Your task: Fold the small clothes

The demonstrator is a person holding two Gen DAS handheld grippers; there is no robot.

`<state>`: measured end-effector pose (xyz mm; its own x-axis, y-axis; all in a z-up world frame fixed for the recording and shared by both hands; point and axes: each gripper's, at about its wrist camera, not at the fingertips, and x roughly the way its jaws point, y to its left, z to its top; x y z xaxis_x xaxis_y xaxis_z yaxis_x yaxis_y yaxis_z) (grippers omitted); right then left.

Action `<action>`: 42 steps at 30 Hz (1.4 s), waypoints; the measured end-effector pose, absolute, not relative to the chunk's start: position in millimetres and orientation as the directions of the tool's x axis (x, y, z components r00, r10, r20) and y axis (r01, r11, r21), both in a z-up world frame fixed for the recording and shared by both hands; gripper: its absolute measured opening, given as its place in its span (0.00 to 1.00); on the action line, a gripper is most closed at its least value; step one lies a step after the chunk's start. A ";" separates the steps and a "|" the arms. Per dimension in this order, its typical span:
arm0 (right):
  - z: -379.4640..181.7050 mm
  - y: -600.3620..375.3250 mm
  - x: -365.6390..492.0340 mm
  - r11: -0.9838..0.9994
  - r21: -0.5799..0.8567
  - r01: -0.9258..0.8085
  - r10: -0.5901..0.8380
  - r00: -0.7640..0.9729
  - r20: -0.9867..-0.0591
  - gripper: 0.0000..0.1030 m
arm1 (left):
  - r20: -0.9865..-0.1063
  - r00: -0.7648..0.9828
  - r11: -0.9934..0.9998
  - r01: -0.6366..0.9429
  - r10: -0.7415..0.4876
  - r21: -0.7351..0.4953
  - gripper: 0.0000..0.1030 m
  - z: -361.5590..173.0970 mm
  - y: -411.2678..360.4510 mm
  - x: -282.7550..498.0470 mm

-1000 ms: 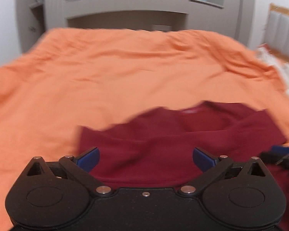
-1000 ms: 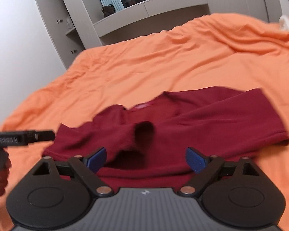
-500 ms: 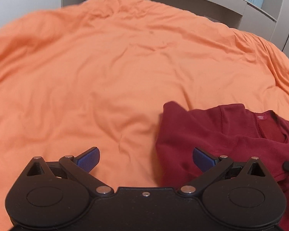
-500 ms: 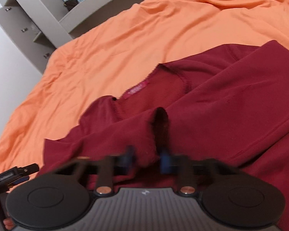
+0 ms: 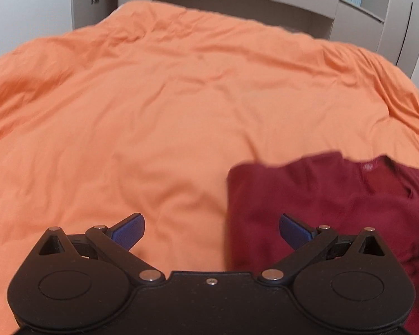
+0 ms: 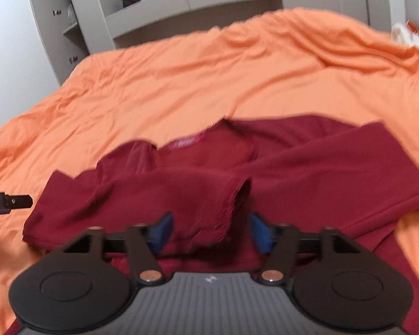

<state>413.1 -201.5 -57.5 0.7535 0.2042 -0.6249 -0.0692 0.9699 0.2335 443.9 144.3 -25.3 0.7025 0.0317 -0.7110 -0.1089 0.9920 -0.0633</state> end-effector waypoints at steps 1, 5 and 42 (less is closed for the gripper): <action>-55.3 -201.8 412.8 0.972 0.225 -0.066 0.194 0.765 -0.614 0.83 | -0.707 0.707 0.992 -0.109 0.037 -0.057 0.99 -24.5 141.2 451.5; -54.7 -203.2 417.5 0.986 0.161 -0.049 0.137 0.786 -0.602 0.94 | -0.716 0.691 0.988 -0.156 0.104 -0.006 0.85 -33.7 135.9 485.2; -83.5 -190.9 416.1 0.996 0.004 -0.089 0.070 0.750 -0.658 0.99 | -0.714 0.674 0.958 0.033 0.189 0.285 0.70 -53.1 107.7 396.8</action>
